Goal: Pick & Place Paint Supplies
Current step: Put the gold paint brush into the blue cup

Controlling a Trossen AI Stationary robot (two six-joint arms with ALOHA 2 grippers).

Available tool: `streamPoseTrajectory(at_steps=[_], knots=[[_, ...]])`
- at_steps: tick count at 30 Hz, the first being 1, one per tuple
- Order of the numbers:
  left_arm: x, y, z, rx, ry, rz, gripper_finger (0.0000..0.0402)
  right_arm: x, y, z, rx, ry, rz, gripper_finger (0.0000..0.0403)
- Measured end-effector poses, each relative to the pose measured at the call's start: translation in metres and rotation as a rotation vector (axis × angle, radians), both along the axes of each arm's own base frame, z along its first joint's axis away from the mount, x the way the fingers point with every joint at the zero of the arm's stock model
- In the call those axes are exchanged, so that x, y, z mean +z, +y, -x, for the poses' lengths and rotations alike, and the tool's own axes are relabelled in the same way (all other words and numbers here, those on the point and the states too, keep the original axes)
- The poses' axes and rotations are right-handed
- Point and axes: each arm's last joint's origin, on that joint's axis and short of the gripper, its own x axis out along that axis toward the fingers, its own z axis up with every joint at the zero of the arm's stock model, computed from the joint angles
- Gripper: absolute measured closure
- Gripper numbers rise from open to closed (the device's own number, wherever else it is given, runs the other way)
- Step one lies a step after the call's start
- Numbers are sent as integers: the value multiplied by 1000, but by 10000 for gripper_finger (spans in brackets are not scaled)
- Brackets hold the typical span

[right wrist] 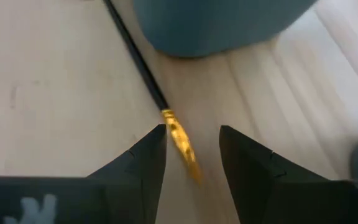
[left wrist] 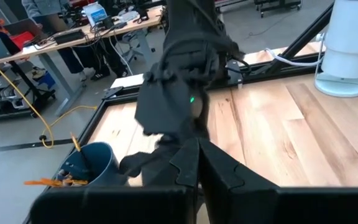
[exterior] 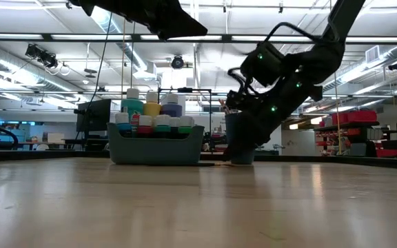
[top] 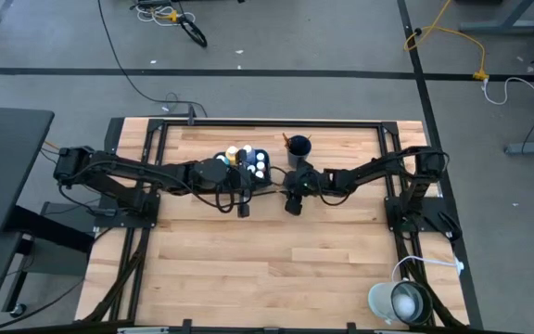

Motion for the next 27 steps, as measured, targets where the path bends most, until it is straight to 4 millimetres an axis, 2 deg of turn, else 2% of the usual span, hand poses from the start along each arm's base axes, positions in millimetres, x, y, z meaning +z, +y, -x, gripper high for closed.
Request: streamPoseTrajectory(at_steps=[6,14,24,27], knots=[[0,0,0,-1,-1,-10,384,-10,-8,0,17,6,-48,249],[0,0,0,-2,1,-16,384,-13,-8,-1,48,7,-71,259],[0,0,0,8,2,-19,384,-16,-6,2,112,49,-143,382],[0,1,0,26,2,-24,384,-16,-2,2,155,43,-187,398]])
